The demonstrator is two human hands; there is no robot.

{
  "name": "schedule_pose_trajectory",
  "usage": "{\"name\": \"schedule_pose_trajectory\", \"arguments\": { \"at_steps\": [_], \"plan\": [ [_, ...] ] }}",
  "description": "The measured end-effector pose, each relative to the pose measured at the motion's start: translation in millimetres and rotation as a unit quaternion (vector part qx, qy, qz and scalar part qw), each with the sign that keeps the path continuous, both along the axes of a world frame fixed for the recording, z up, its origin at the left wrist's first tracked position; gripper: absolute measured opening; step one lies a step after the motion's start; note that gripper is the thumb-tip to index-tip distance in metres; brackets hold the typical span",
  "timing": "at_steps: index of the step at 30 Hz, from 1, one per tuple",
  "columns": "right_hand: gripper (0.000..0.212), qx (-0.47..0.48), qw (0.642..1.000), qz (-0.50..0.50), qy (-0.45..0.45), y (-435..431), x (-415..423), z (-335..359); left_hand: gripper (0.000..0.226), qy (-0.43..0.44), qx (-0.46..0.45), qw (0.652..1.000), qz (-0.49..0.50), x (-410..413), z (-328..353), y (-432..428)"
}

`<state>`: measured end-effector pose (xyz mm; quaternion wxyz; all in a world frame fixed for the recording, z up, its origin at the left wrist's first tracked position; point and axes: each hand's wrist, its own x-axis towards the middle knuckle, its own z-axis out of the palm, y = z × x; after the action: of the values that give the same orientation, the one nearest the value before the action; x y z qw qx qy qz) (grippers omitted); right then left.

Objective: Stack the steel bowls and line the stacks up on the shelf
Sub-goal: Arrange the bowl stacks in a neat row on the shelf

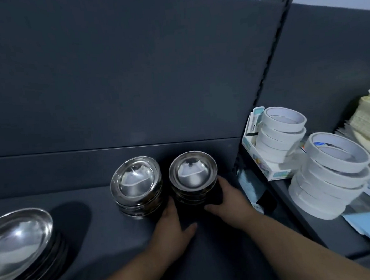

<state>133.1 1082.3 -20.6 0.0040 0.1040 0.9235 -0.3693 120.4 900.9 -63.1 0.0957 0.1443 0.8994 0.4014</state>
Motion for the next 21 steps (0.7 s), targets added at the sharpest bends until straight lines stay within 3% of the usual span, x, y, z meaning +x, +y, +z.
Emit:
{"name": "schedule_pose_trajectory", "arguments": {
  "at_steps": [6, 16, 21],
  "plan": [
    [0.094, -0.061, 0.996, -0.023, 0.06, -3.1, 33.7, -13.3, 0.078, 0.011, 0.058, 0.998, 0.029, 25.7, 3.2, 7.2],
    [0.089, -0.083, 0.994, 0.008, 0.071, 2.9, 93.8, -22.9, 0.086, -0.077, 0.146, 0.979, 0.116, 87.1, -4.6, 0.6],
    [0.085, -0.109, 0.991, 0.021, 0.076, 13.1, 125.2, -27.6, 0.073, -0.092, 0.158, 0.978, 0.103, 118.4, 1.8, 3.0]
  ]
}}
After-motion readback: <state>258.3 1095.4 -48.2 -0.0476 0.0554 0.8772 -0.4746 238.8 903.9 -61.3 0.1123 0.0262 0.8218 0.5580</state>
